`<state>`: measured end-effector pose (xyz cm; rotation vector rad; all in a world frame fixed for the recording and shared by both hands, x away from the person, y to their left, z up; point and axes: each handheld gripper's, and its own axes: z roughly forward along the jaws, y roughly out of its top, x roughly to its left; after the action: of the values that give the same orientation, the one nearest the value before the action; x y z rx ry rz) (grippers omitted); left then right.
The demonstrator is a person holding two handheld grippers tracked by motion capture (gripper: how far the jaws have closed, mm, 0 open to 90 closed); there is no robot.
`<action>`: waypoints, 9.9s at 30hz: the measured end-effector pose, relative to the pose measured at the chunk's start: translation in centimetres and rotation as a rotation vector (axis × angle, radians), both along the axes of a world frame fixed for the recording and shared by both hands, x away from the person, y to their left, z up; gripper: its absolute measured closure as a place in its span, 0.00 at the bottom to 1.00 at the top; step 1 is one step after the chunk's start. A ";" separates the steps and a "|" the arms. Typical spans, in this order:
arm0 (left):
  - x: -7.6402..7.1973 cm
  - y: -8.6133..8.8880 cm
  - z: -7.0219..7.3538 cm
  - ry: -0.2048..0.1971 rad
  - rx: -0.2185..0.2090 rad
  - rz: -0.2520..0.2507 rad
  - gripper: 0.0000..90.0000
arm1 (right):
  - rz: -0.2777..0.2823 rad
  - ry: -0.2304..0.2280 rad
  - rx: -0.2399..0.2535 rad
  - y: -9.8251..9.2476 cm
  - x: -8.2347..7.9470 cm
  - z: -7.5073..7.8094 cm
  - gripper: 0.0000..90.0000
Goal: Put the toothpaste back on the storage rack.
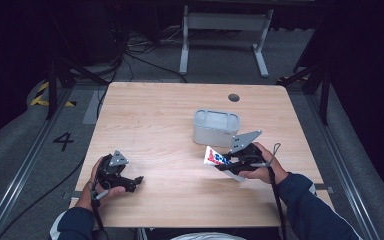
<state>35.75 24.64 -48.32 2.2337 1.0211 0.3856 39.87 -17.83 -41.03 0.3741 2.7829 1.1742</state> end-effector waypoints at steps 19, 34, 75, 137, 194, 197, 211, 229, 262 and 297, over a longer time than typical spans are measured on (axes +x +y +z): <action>-0.1 0.0 0.0 0.006 -0.011 0.002 0.01 | -0.054 -0.080 0.125 -1.5 -0.3 3.0 0.72; -0.1 0.0 -0.1 0.005 -0.012 0.003 0.01 | -0.079 -0.141 0.240 -1.5 -0.3 5.5 0.71; -0.1 0.0 0.0 0.007 -0.011 0.002 0.01 | -0.150 -0.230 0.286 1.8 5.1 10.7 0.71; 0.0 0.0 0.0 0.006 -0.013 -0.004 0.00 | -0.203 -0.186 0.225 1.5 10.5 6.3 0.70; 0.0 0.1 0.0 0.007 -0.010 -0.006 0.00 | -0.199 -0.174 0.156 -2.2 8.5 2.7 0.66; 0.0 0.1 0.0 0.007 -0.010 -0.007 0.00 | -0.199 -0.173 0.164 -2.2 8.5 2.6 0.65; 0.0 0.1 0.0 0.006 -0.010 -0.006 0.00 | -0.207 -0.183 0.172 -2.2 8.3 2.5 0.64; 0.0 0.1 0.0 0.006 -0.010 -0.006 0.00 | -0.267 -0.201 0.153 -2.9 8.1 2.9 0.48; 0.0 0.1 0.0 0.007 -0.010 -0.007 0.00 | -0.300 -0.289 0.055 -6.9 3.8 4.0 0.37; -0.1 0.1 0.0 0.004 -0.009 -0.004 0.01 | -0.372 -0.305 -0.104 -11.7 -0.2 -0.7 0.33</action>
<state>35.66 24.71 -48.36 2.2292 1.0182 0.3737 39.67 -29.55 -41.68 0.6131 2.3684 0.9094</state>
